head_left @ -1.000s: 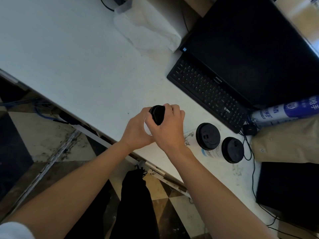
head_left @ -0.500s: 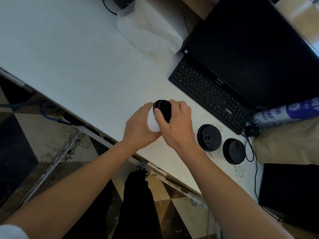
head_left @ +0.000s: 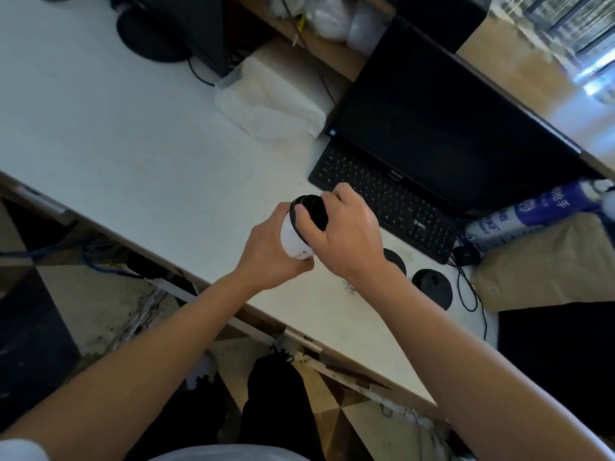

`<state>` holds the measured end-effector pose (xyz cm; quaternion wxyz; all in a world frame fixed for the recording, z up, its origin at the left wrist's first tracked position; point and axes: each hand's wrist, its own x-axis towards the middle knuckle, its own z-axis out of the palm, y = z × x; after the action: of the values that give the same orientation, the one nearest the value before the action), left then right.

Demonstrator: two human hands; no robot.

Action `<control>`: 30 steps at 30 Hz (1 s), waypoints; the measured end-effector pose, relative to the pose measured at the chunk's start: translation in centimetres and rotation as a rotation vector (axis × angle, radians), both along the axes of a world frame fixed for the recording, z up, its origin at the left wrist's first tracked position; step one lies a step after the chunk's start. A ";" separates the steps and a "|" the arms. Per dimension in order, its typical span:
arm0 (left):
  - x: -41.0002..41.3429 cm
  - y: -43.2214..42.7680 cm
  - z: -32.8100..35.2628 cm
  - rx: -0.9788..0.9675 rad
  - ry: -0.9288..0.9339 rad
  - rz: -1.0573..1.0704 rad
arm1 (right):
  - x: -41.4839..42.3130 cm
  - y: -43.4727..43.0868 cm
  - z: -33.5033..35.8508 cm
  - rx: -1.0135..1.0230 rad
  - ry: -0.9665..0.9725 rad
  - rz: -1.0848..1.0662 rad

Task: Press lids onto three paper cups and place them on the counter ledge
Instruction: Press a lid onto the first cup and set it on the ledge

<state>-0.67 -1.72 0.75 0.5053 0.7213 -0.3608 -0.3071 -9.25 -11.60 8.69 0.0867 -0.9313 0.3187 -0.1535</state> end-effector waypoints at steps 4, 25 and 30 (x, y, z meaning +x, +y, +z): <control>0.8 0.0 0.8 -0.053 0.146 -0.156 | -0.8 -1.3 1.2 0.025 0.006 0.226; 1.7 1.8 0.0 -0.065 0.834 -0.560 | -3.1 -1.4 1.7 1.021 -0.237 -0.105; 1.6 2.2 0.1 -0.102 0.713 -0.480 | -3.6 -0.6 2.0 1.025 -0.314 -0.071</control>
<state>0.95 0.46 0.80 0.5475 0.4398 -0.3359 -0.6277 -12.82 -12.18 10.73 0.5716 -0.7242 0.3671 -0.1186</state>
